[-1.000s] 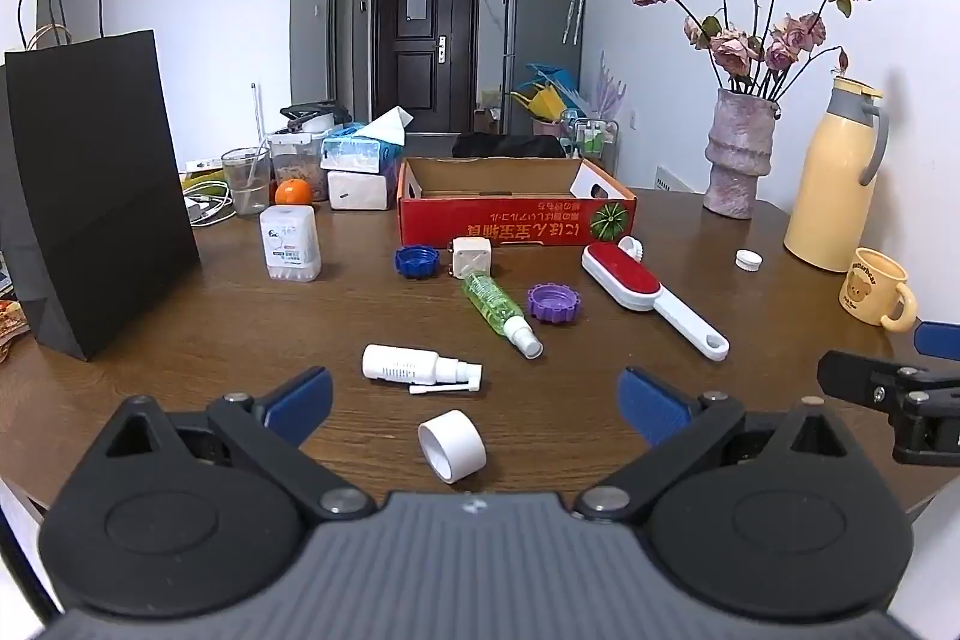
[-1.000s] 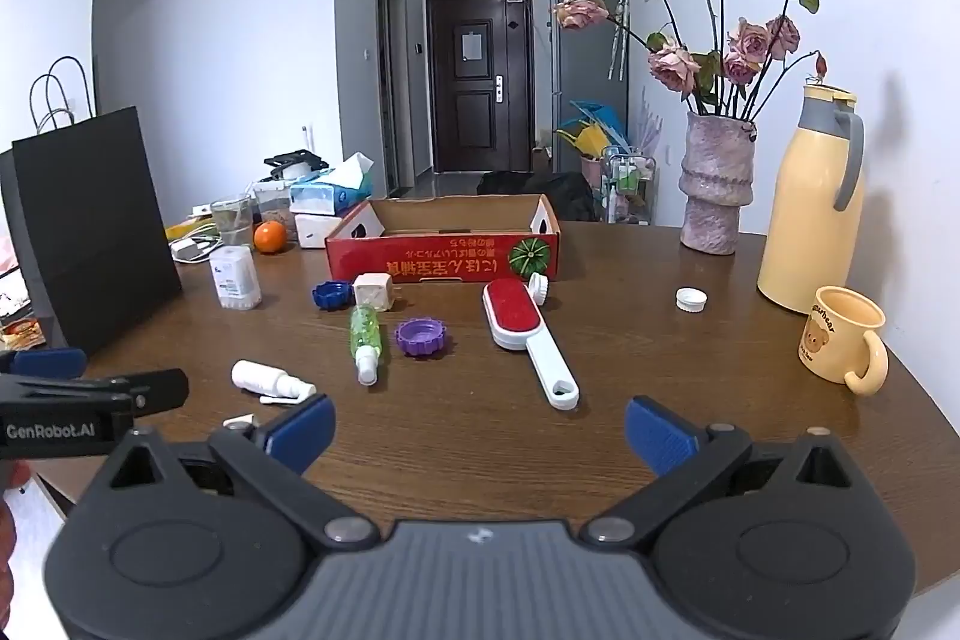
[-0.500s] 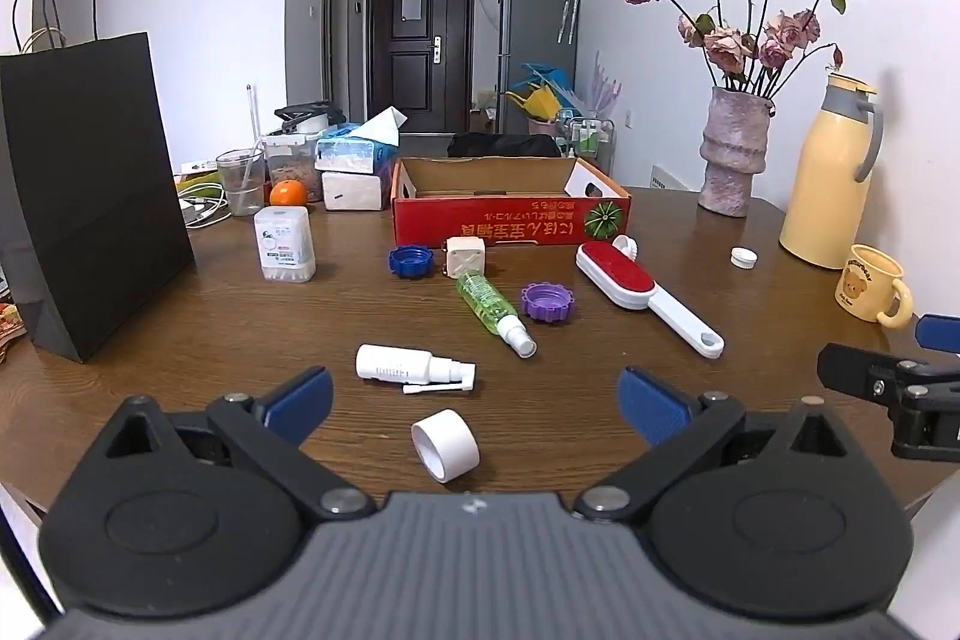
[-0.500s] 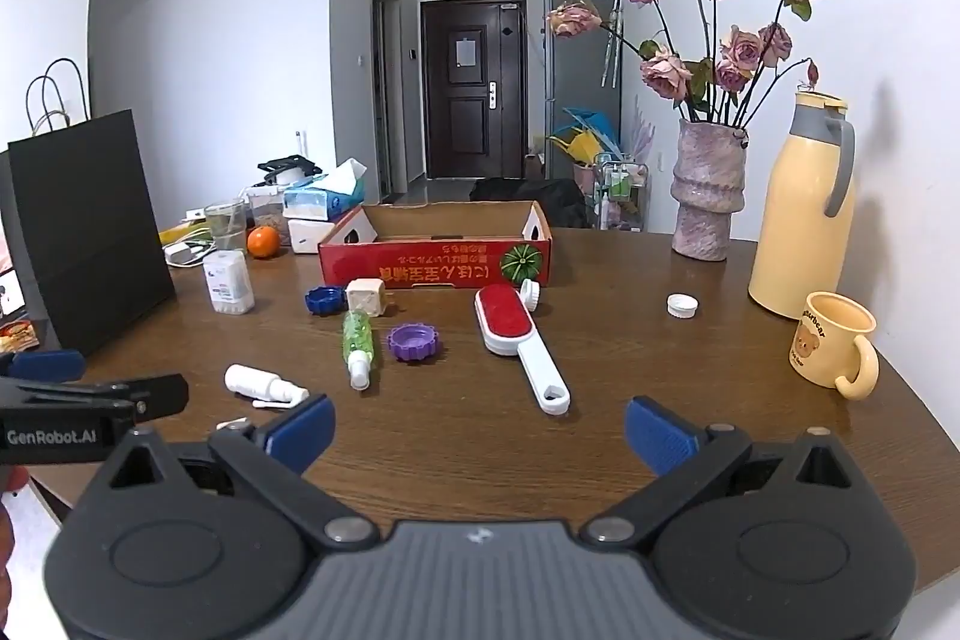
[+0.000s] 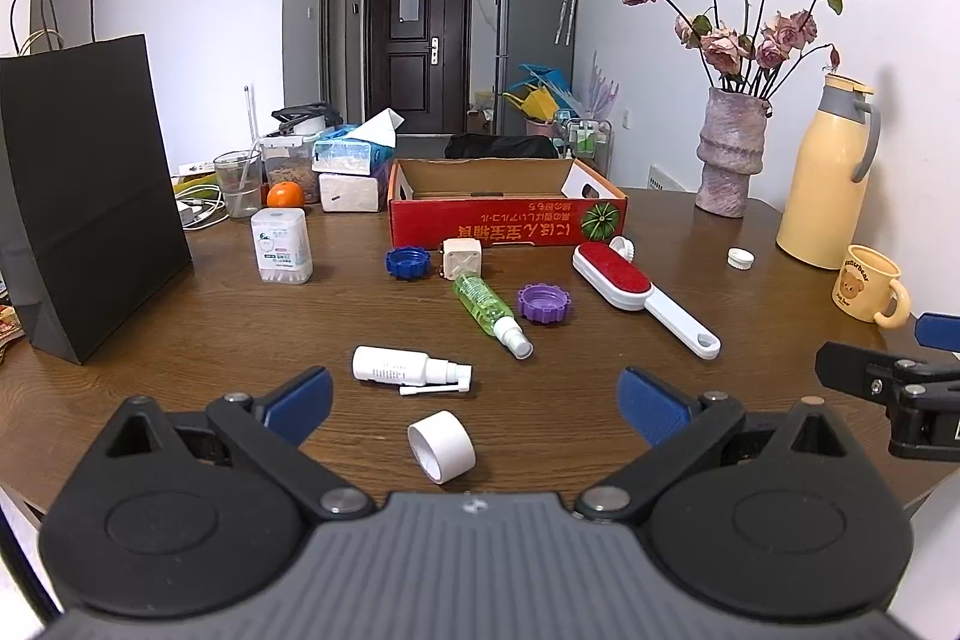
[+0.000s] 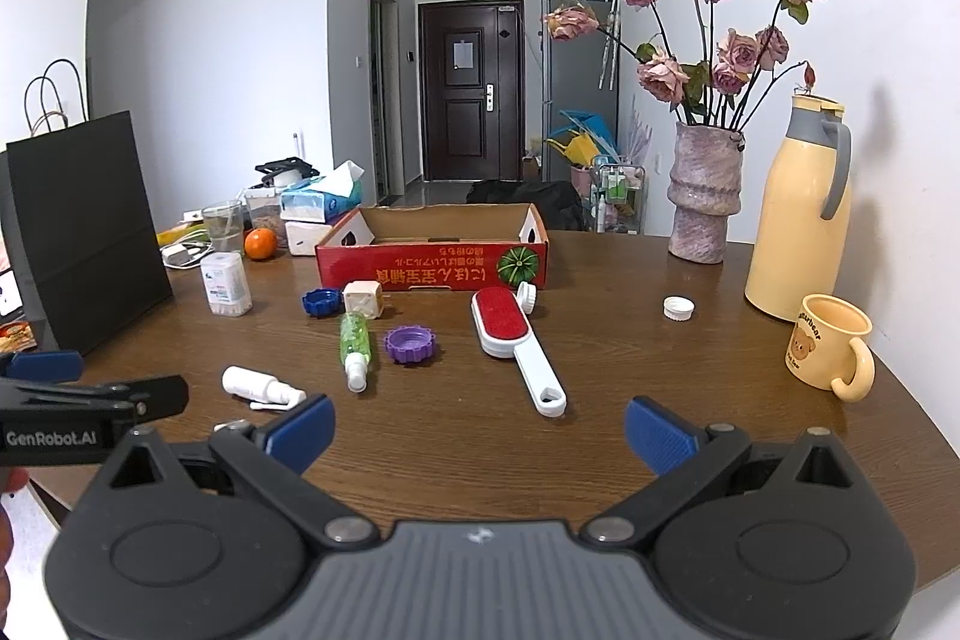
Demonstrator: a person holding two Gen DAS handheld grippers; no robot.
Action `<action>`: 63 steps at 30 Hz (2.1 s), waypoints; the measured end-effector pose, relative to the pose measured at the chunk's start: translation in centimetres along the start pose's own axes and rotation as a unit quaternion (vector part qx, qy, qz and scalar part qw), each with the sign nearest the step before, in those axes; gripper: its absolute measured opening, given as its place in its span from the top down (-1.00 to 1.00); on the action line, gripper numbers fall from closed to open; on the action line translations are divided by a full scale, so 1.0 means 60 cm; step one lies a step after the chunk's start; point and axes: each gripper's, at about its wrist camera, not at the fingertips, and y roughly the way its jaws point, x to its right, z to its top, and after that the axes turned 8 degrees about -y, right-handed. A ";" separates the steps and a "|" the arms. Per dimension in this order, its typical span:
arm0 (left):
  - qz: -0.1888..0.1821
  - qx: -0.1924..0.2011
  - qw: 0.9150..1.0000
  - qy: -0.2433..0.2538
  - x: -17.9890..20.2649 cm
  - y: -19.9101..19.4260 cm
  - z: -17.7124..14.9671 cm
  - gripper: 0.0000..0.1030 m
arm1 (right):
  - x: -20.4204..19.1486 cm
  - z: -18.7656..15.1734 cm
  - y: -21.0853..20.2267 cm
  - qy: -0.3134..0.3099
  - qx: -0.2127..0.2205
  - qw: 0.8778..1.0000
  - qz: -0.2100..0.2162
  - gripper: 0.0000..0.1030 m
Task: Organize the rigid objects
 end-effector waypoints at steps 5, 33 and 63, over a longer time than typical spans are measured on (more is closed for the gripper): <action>0.000 0.000 1.000 0.000 0.002 0.000 -0.001 -1.00 | 0.001 0.001 -0.001 0.001 -0.001 1.000 0.000 -1.00; -0.001 0.001 1.000 0.001 0.009 -0.004 0.001 -1.00 | -0.002 0.003 -0.005 -0.005 0.005 1.000 -0.002 -1.00; 0.000 -0.007 1.000 -0.001 0.014 0.008 0.002 -1.00 | -0.001 -0.002 0.007 -0.006 0.006 1.000 0.001 -1.00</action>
